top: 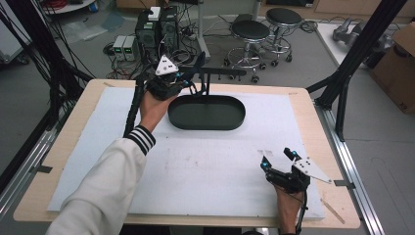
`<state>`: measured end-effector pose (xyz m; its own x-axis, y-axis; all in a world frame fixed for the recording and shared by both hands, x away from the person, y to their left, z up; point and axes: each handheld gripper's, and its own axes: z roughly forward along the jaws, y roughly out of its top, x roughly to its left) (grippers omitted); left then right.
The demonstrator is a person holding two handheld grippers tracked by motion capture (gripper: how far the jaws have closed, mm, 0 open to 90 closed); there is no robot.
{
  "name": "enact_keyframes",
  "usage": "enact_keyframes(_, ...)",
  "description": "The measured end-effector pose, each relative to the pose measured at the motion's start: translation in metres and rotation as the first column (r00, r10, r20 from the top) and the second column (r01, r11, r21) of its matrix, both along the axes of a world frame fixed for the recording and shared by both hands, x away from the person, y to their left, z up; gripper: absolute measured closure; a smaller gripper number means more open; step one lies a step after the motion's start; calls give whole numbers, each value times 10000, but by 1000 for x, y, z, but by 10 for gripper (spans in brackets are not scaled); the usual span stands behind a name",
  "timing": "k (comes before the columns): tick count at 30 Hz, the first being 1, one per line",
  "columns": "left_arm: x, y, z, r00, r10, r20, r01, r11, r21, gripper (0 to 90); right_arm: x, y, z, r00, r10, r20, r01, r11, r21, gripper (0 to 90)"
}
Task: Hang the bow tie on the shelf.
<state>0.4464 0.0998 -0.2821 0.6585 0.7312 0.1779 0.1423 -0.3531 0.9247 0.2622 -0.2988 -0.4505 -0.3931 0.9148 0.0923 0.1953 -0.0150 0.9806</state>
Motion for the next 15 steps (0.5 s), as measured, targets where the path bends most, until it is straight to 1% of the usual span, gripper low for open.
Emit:
enact_keyframes(1, 2, 0, 0, 10000, 57, 52, -57, 10000, 19, 829, 0, 0, 0, 10000, 8, 13, -8, 10000, -19, 92)
enact_keyframes(3, 6, -1, 0, 9998, 189, 28, -190, 9998, 32, 829, 0, 0, 0, 10000, 7, 21, -7, 10000, -20, 92)
enact_keyframes(4, 7, -2, 0, 9997, 224, 83, -224, 9997, 11, 829, 0, 0, 0, 10000, 7, 21, -7, 10000, -20, 92)
enact_keyframes(6, 10, -2, 0, 9994, 333, 72, -333, 9994, -53, 829, 0, -1, 0, 10000, -18, 3, 18, 10000, 19, 92)
enact_keyframes(10, 16, -5, -2, 9985, 532, 162, -531, 9986, -52, 829, 0, -1, 0, 10000, -19, -1, 19, 10000, 31, 92)
enact_keyframes(13, 18, -7, -4, 9967, 759, 300, -755, 9971, -136, 829, 0, -1, 0, 10000, -10, -17, 10, 10000, 50, 92)
enact_keyframes(15, 20, -7, -5, 9944, 990, 377, -986, 9951, -115, 828, 0, -1, 0, 10000, -17, -10, 17, 10000, 55, 92)
